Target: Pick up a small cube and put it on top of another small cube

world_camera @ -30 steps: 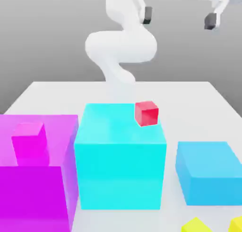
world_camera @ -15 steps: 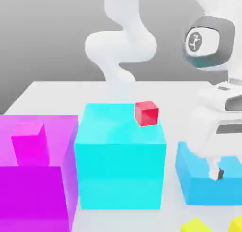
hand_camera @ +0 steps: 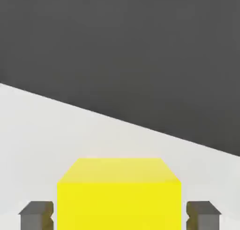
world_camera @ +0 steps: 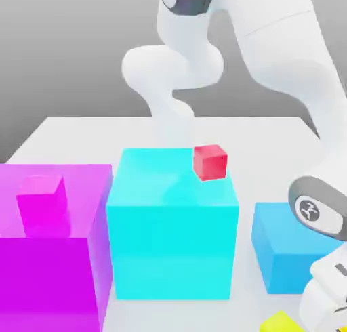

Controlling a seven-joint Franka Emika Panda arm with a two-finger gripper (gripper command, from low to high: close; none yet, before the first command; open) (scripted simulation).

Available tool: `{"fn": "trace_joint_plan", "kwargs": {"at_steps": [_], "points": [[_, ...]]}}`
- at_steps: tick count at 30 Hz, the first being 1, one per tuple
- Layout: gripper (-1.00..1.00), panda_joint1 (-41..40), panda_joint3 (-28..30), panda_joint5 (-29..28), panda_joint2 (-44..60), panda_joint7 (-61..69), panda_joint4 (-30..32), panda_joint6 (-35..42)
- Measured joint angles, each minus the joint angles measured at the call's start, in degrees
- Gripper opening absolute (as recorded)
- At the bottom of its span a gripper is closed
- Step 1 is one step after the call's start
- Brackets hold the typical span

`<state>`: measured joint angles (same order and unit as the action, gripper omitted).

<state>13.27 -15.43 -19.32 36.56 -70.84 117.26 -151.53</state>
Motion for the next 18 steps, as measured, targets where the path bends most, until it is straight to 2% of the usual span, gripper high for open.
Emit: {"fn": "trace_joint_plan", "kwargs": {"at_steps": [3,7,14,18], "points": [[-1.00,0.00,-0.04,0.11,-0.08,0.07,0.02,0.04],[-1.00,-2.22,-2.58,3.54,-7.16,2.09,2.05,4.98],[-1.00,-8.93,0.09,11.27,-17.86,-2.37,8.98,7.43],[-1.00,-8.29,2.76,9.77,-13.35,-5.03,9.60,2.22]]}}
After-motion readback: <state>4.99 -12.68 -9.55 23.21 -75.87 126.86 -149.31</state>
